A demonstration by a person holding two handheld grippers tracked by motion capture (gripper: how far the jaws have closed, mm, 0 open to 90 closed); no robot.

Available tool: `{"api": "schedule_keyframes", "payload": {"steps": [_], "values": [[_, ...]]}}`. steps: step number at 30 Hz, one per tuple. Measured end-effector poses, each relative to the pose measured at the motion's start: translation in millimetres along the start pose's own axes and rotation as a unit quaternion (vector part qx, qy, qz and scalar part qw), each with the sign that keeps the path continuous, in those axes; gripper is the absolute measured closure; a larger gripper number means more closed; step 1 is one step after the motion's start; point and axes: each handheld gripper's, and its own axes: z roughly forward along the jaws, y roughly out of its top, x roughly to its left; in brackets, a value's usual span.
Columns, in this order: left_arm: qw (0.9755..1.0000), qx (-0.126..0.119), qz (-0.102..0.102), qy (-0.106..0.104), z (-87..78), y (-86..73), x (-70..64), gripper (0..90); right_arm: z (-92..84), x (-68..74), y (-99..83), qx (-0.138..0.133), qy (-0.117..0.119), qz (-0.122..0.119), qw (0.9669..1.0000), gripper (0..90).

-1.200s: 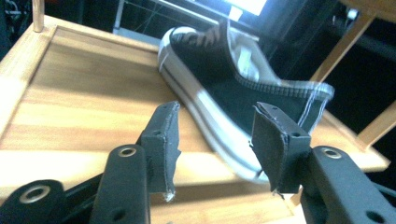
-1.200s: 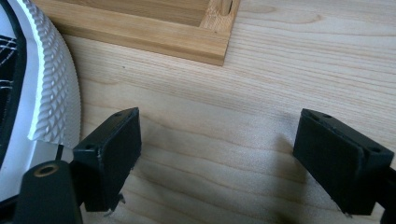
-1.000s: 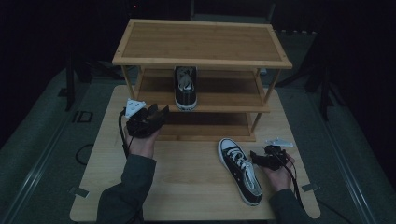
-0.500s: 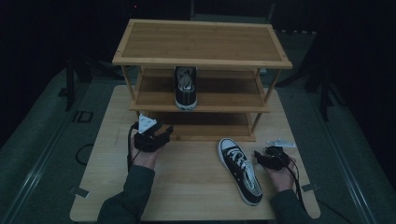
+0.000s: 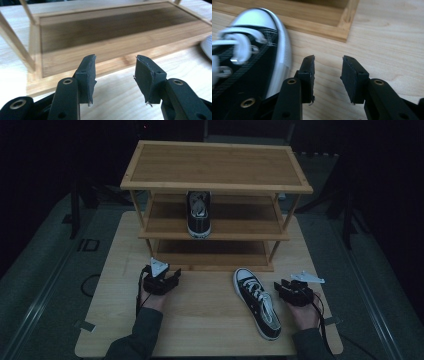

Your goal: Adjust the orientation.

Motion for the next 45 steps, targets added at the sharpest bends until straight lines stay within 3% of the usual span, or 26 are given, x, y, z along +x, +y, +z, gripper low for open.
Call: {"api": "schedule_keyframes", "payload": {"steps": [5, 10, 18, 27, 30, 31, 35, 39, 45], "values": [[0.9998, 0.018, 0.005, 0.003, 4.9, -7.5, 0.4, 51.6, -17.0, 15.6, 3.1, -0.019, 0.001, -0.033, 0.9993, 62.0], [0.9996, 0.026, 0.004, 0.007, 8.5, -10.7, 2.3, 51.3, -37.1, 26.6, 6.9, -0.046, 0.021, -0.040, 0.9979, 63.3], [0.9994, 0.032, -0.004, 0.010, 10.4, -12.7, 6.4, 51.2, -58.4, 44.6, 7.6, -0.062, 0.053, -0.067, 0.9944, 62.8], [0.9994, 0.033, -0.003, 0.007, 12.3, -13.5, 3.9, 50.9, -58.4, 53.4, -3.8, -0.022, 0.069, -0.078, 0.9943, 67.8], [0.9994, 0.034, -0.002, 0.007, 12.7, -13.5, 3.5, 50.8, -54.5, 53.0, -6.6, -0.002, 0.066, -0.074, 0.9950, 70.7], [0.9994, 0.035, -0.002, 0.005, 13.0, -13.6, 3.1, 50.8, -49.8, 52.7, -8.5, 0.015, 0.070, -0.071, 0.9949, 71.6], [0.9994, 0.036, -0.001, 0.003, 13.9, -13.8, 2.1, 50.7, -44.6, 53.9, -9.2, 0.031, 0.072, -0.069, 0.9946, 75.3], [0.9993, 0.037, -0.004, 0.001, 14.8, -13.9, 2.1, 50.7, -37.2, 51.9, -6.1, 0.050, 0.091, -0.052, 0.9932, 78.8], [0.9993, 0.037, -0.005, 0.001, 15.0, -13.9, 2.9, 50.7, -31.5, 57.2, -2.6, 0.067, 0.079, -0.062, 0.9927, 84.3]]}}
